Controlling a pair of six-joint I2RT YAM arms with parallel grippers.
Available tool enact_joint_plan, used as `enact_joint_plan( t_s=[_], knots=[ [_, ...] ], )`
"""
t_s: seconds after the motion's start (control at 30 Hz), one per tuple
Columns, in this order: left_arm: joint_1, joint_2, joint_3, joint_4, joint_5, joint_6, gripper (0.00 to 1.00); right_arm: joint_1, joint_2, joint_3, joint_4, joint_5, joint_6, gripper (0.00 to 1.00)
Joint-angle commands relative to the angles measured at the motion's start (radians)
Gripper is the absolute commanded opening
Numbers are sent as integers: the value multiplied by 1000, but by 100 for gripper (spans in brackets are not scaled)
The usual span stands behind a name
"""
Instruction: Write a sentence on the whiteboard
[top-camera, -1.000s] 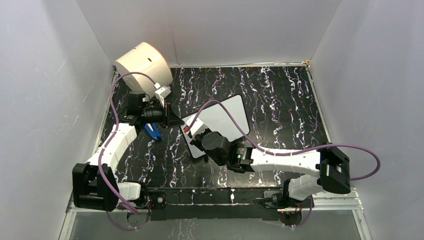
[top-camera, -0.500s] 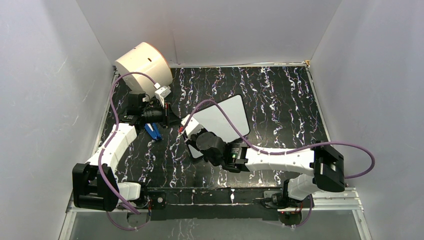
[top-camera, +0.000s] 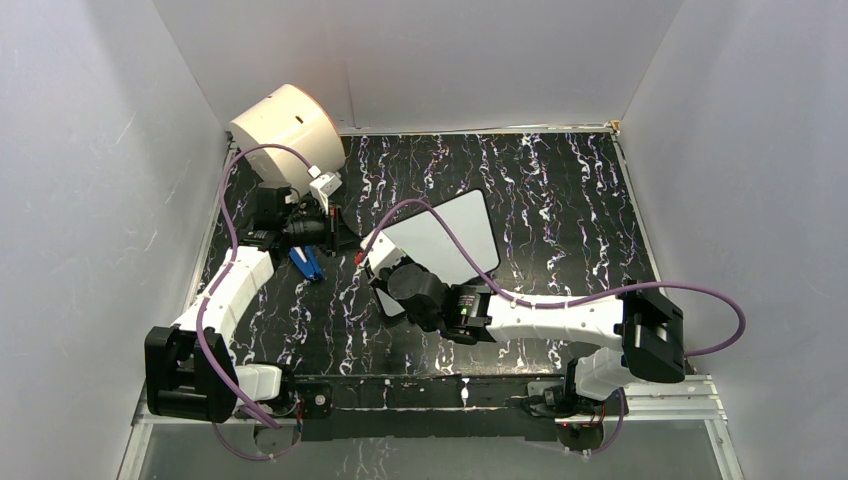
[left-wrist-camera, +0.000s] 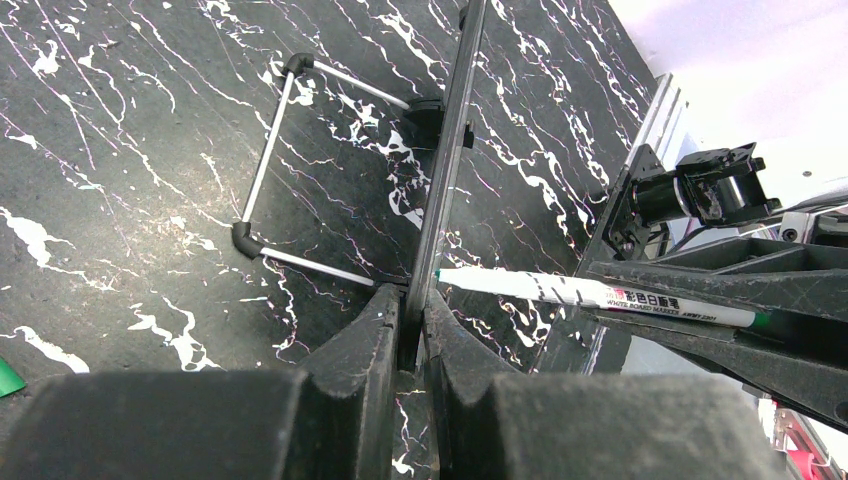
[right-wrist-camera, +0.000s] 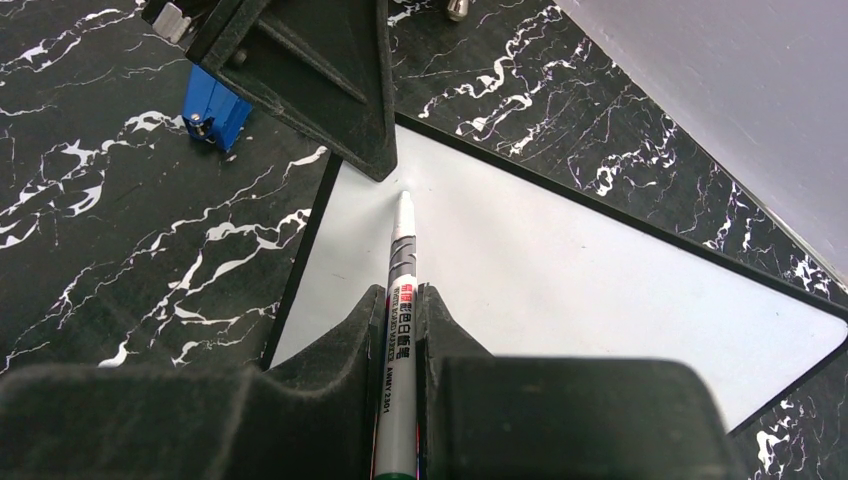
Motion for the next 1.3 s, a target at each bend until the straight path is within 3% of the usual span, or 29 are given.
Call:
enact_joint_plan(
  t_s=[0.0,0.73,1.27],
  knots=[
    [-4,-8,4,-51,-40,5,0,6,1,60,19,16,11,0],
    [-4,-5,4,-50,-33,5,0,8,29,79,-2,19,21,0],
    [-6,-3,4,-49,-27,6,0,8,50,96,-34,102,22,0]
  ],
)
